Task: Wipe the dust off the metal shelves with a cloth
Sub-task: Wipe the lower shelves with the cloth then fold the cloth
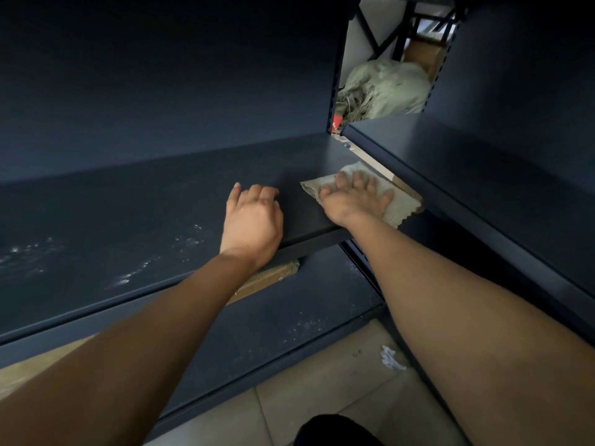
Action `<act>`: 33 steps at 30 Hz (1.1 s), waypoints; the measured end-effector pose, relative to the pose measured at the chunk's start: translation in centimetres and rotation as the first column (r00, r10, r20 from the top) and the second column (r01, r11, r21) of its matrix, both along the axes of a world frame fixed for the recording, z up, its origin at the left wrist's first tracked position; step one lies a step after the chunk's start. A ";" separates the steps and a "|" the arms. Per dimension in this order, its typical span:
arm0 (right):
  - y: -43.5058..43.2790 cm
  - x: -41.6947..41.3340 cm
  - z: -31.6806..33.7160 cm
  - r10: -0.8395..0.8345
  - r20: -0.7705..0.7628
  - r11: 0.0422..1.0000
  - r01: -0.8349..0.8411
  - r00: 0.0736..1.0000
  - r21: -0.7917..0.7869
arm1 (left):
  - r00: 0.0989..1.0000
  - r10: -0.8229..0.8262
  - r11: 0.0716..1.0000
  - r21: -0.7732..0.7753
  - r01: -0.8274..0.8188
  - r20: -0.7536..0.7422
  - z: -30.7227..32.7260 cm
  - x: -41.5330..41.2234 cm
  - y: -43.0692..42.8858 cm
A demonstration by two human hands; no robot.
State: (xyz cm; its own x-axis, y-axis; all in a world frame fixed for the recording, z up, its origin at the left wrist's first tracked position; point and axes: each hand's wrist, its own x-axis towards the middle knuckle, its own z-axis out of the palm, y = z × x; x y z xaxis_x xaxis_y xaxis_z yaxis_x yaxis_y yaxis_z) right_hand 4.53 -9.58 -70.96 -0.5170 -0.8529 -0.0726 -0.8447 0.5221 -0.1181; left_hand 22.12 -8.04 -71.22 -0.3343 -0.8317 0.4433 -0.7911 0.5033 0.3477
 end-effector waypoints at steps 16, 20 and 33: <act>1.2 22.8 0.9 0.452 -0.001 0.890 -0.451 0.892 0.067 | 0.958 0.281 0.960 -0.014 -0.281 0.061 0.7 18.7 2.2; 1.7 24.5 0.9 0.516 0.028 0.855 -0.516 0.856 0.055 | 0.935 0.346 0.935 0.058 -0.351 0.079 0.1 21.3 2.6; 2.3 20.0 0.9 0.404 -0.013 0.912 -0.401 0.915 0.084 | 0.938 0.346 0.930 0.131 -0.343 0.003 -0.3 21.7 2.6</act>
State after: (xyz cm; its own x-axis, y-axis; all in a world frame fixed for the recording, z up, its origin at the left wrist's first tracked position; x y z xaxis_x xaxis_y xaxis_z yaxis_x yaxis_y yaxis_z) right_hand 24.51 -7.31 -70.09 -0.1340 -0.9814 -0.1373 -0.9876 0.1437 -0.0633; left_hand 43.77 -5.48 -71.57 -0.0094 -0.9440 0.3299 -0.9003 0.1515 0.4080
